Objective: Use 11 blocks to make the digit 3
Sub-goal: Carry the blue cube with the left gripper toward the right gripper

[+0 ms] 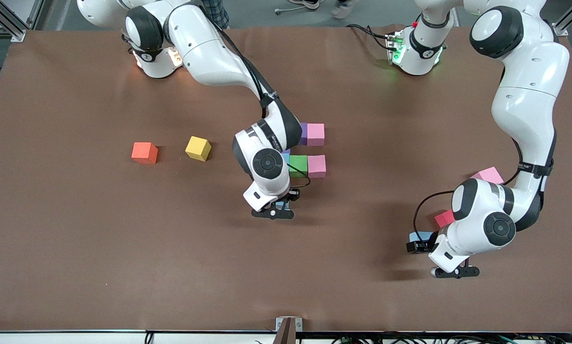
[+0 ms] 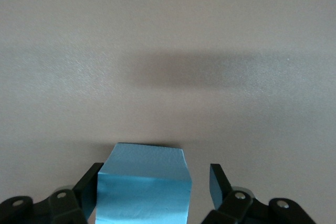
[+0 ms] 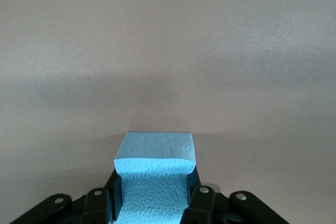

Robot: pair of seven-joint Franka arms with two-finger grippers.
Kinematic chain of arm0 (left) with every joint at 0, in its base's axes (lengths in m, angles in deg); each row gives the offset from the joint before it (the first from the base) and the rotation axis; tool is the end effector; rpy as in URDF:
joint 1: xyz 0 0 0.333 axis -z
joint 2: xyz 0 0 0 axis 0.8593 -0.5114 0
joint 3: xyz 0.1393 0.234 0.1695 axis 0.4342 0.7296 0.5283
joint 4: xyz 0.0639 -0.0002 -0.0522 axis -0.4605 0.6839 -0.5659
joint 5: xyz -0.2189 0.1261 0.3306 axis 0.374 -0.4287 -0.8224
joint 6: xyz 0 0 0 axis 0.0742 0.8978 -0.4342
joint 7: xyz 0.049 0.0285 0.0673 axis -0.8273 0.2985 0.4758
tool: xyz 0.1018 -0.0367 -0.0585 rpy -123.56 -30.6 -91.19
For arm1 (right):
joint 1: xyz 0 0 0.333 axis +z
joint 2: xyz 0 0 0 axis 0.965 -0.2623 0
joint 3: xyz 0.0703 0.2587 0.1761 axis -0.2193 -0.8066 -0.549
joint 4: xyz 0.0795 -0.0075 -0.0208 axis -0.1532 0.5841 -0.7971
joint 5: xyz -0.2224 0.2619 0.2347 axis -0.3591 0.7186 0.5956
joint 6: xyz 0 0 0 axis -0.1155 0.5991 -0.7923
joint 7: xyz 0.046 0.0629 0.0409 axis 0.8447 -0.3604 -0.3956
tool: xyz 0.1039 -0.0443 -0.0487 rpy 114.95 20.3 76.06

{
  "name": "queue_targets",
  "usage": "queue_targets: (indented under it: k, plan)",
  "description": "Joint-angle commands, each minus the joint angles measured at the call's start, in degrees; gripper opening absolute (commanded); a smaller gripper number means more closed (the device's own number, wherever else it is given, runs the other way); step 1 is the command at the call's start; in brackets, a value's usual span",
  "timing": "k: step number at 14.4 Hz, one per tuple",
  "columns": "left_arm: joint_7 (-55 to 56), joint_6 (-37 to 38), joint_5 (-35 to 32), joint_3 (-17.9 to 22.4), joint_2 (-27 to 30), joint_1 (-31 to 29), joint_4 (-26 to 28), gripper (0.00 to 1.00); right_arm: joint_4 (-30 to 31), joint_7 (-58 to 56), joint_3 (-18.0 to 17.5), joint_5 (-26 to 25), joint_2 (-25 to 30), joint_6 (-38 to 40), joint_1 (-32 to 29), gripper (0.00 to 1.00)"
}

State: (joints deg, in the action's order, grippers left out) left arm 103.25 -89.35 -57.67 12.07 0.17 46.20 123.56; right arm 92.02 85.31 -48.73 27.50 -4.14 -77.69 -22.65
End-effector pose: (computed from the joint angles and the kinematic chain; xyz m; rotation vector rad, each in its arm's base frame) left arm 0.7792 -0.0981 0.1829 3.0409 0.0705 0.0397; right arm 0.6275 0.5059 0.1990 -3.1074 0.0991 0.0296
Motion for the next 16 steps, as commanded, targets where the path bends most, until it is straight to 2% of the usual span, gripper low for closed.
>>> queue_targets:
  k: [1, 2, 4, 6, 8, 10, 16]
  plan:
    - [-1.27, 0.77, 1.33, 0.63, -0.51, 0.65, -1.06, 0.69, 0.55, -1.45, -0.11, -1.43, -0.24, -0.11, -0.55, 0.00]
    - [-1.27, 0.77, 1.25, 0.72, -0.51, 0.65, -1.06, 0.62, 0.55, -1.45, -0.11, -1.43, -0.15, -0.11, -0.55, 0.00]
    - [-1.10, 1.30, 1.33, 0.72, -0.16, 0.65, -1.06, 0.41, 0.55, -1.54, -0.11, -1.43, -0.24, -0.02, -0.55, 0.00]
    - [-0.22, 3.66, 1.51, 0.55, 0.63, 0.65, -1.06, 0.29, 0.55, -1.36, -0.20, -1.34, -0.24, -0.11, -0.46, 0.00]
    - [5.55, 6.30, 2.03, 0.20, 2.56, 0.57, -1.06, 0.22, 0.55, -1.10, -0.20, -1.34, -0.15, -0.03, -0.20, 0.00]
    - [14.41, 8.85, 2.56, -0.85, 4.49, 1.35, -0.97, 0.21, 0.55, -0.92, -0.11, -1.34, -0.15, 0.41, 0.07, 0.00]
    - [52.62, 14.48, 2.48, -5.17, 7.13, 7.67, -0.62, 0.19, 0.55, -0.83, -0.20, -1.34, -0.15, 0.41, 0.24, 0.00]
